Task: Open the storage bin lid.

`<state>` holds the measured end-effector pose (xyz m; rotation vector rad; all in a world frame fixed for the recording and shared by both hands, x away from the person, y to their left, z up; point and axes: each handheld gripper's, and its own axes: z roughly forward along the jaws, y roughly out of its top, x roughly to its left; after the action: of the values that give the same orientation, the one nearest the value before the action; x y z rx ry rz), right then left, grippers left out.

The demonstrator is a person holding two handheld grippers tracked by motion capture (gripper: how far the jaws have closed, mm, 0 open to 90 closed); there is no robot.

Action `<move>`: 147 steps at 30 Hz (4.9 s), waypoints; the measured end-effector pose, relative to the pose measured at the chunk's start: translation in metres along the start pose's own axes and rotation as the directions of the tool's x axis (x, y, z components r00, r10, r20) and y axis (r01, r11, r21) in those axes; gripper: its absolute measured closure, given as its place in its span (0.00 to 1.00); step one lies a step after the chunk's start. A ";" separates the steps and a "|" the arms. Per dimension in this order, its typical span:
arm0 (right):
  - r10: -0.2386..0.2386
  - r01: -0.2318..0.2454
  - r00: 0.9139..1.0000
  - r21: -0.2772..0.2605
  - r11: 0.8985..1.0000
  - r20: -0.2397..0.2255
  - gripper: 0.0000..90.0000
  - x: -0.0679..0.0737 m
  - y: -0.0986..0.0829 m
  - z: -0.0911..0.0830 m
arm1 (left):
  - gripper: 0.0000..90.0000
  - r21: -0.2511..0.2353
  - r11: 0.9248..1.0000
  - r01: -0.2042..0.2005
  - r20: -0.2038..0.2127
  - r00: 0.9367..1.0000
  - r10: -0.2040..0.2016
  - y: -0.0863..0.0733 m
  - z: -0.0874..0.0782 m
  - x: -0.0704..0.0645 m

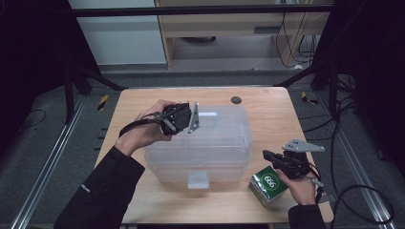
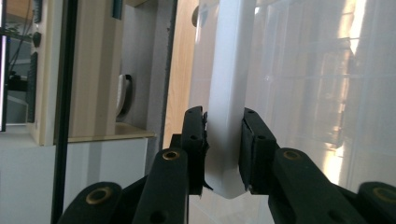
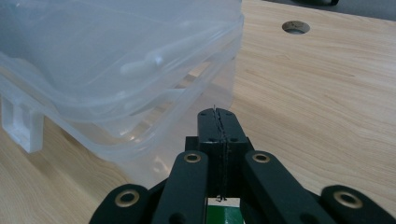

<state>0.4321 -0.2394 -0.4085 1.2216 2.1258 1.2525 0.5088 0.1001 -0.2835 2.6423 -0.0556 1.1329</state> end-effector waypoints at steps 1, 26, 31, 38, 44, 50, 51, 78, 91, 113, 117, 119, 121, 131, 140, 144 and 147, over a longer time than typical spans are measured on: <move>0.001 -0.001 1.000 0.004 1.000 -0.011 1.00 0.000 -0.001 0.002 | 0.81 -0.005 1.000 0.010 -0.006 1.000 -0.010 -0.001 0.001 0.004; -0.013 0.008 0.991 -0.039 0.999 -0.133 1.00 0.023 0.009 0.017 | 0.78 0.003 0.996 0.094 -0.033 0.995 -0.094 -0.003 0.015 0.035; 0.004 -0.015 0.992 -0.092 0.996 -0.125 1.00 0.023 0.015 0.013 | 0.78 -0.008 0.994 0.105 -0.020 0.994 -0.106 -0.004 0.015 0.035; 0.013 -0.032 0.989 -0.127 0.991 -0.147 1.00 0.022 0.019 0.011 | 0.77 -0.012 0.994 0.107 -0.013 0.994 -0.107 -0.005 0.014 0.034; 0.016 -0.033 0.989 -0.117 0.993 -0.149 1.00 0.023 0.018 0.012 | 0.63 -0.064 0.983 0.175 0.013 0.985 -0.174 -0.014 0.009 0.034; 0.014 -0.032 0.988 -0.116 0.993 -0.151 1.00 0.022 0.018 0.012 | 0.52 -0.128 0.965 0.229 0.027 0.973 -0.227 -0.023 -0.006 0.031; 0.013 -0.031 0.989 -0.115 0.993 -0.149 1.00 0.023 0.018 0.012 | 0.51 -0.131 0.962 0.241 0.031 0.971 -0.239 -0.024 -0.008 0.031; 0.005 -0.017 0.990 -0.089 0.996 -0.143 1.00 0.024 0.018 0.012 | 0.62 -0.306 0.696 0.649 0.024 0.737 -0.676 -0.124 -0.055 0.008; -0.001 -0.011 0.990 -0.084 0.996 -0.140 1.00 0.024 0.018 0.012 | 0.81 -0.385 0.453 0.804 0.009 0.494 -0.869 -0.185 -0.058 -0.032; 0.004 -0.015 0.989 -0.079 0.997 -0.146 1.00 0.024 0.016 0.012 | 0.99 -0.267 0.386 0.883 0.127 0.429 -0.894 -0.213 -0.028 -0.104; 0.001 -0.013 0.990 -0.080 0.997 -0.144 1.00 0.024 0.017 0.012 | 0.99 -0.248 0.408 0.879 0.161 0.453 -0.877 -0.206 -0.022 -0.110; 0.002 -0.014 0.989 -0.079 0.997 -0.146 1.00 0.024 0.017 0.012 | 0.99 -0.241 0.428 0.871 0.187 0.474 -0.860 -0.199 -0.019 -0.114; 0.001 -0.012 0.989 -0.079 0.997 -0.146 1.00 0.024 0.016 0.013 | 0.99 -0.238 0.447 0.862 0.198 0.494 -0.846 -0.194 -0.018 -0.115; 0.003 -0.014 0.989 -0.078 0.997 -0.146 1.00 0.024 0.017 0.013 | 0.99 -0.265 0.458 0.849 0.276 0.522 -0.807 -0.182 -0.021 -0.118; 0.008 -0.022 0.989 -0.098 0.995 -0.145 1.00 0.023 0.020 0.013 | 0.99 -0.288 0.452 0.845 0.275 0.525 -0.806 -0.177 -0.023 -0.117; 0.015 -0.032 0.988 -0.110 0.993 -0.151 1.00 0.022 0.024 0.012 | 0.99 -0.299 0.440 0.847 0.274 0.518 -0.811 -0.176 -0.024 -0.115; 0.016 -0.034 0.989 -0.114 0.993 -0.150 1.00 0.021 0.026 0.012 | 0.99 -0.306 0.433 0.848 0.266 0.513 -0.816 -0.175 -0.025 -0.113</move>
<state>0.4416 -0.2094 -0.3908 1.1410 2.1113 1.4991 0.4374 0.2672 -0.3874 1.8659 0.8431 0.5485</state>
